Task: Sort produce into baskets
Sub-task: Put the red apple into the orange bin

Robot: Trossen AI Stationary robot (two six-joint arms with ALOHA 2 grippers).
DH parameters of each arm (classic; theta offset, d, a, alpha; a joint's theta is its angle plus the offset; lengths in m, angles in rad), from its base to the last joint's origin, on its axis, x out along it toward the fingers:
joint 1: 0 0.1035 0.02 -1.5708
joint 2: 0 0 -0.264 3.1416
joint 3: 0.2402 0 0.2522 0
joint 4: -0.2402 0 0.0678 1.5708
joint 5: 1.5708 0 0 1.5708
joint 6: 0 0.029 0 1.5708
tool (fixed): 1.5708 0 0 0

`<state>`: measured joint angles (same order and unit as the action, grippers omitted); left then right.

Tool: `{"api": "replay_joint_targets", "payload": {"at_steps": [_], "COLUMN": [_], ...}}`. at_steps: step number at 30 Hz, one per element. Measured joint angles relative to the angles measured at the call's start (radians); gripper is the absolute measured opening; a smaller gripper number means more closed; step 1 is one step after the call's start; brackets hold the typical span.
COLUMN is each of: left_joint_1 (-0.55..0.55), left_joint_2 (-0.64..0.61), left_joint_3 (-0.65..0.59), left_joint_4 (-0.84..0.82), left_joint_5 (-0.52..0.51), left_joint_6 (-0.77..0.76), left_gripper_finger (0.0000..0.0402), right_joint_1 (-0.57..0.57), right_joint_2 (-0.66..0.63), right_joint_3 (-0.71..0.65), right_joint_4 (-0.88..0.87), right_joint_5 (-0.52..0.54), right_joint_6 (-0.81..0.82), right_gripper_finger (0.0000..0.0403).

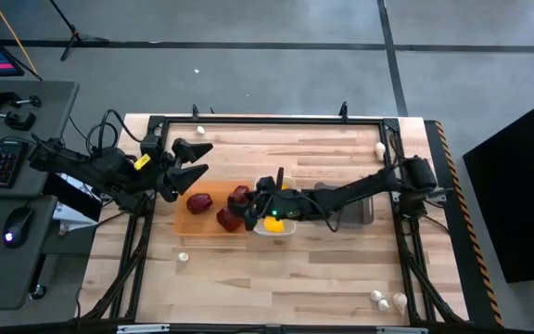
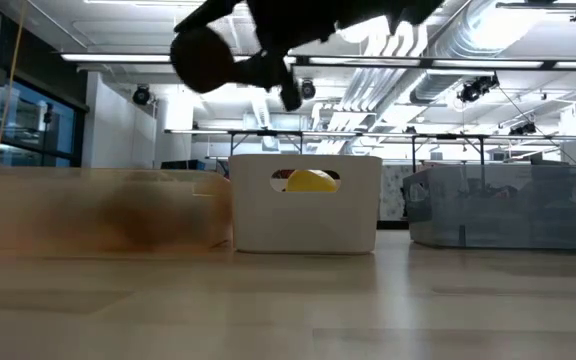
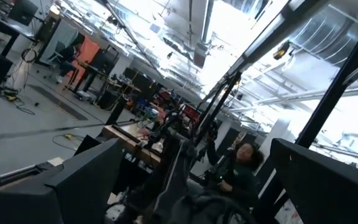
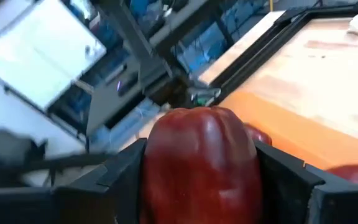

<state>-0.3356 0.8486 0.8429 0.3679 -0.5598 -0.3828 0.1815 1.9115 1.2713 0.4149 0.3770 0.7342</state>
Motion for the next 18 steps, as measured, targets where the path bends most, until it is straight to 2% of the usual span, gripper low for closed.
{"api": "replay_joint_targets", "payload": {"at_steps": [5, 12, 15, 18], "left_joint_1": [0.000, 0.000, 0.000, 0.000], "left_joint_2": [0.004, 0.006, 0.006, 0.006], "left_joint_3": [0.000, 0.000, 0.000, 0.000], "left_joint_4": [0.005, 0.004, 0.004, 0.003], "left_joint_5": [0.000, -0.003, -0.004, -0.004], "left_joint_6": [-0.012, -0.019, -0.021, -0.028], "left_gripper_finger": [0.0397, 0.0397, 0.0397, 0.0397], "right_joint_1": [0.000, -0.034, -0.053, -0.076], "right_joint_2": [0.088, 0.133, 0.133, 0.133], "right_joint_3": [0.000, -0.001, -0.001, -0.001], "right_joint_4": [0.125, 0.147, 0.166, 0.173], "right_joint_5": [0.000, -0.033, -0.046, -0.112], "right_joint_6": [-0.006, 0.075, 0.072, 0.076], "right_gripper_finger": [0.0244, 0.0252, 0.0277, 0.0318]}}
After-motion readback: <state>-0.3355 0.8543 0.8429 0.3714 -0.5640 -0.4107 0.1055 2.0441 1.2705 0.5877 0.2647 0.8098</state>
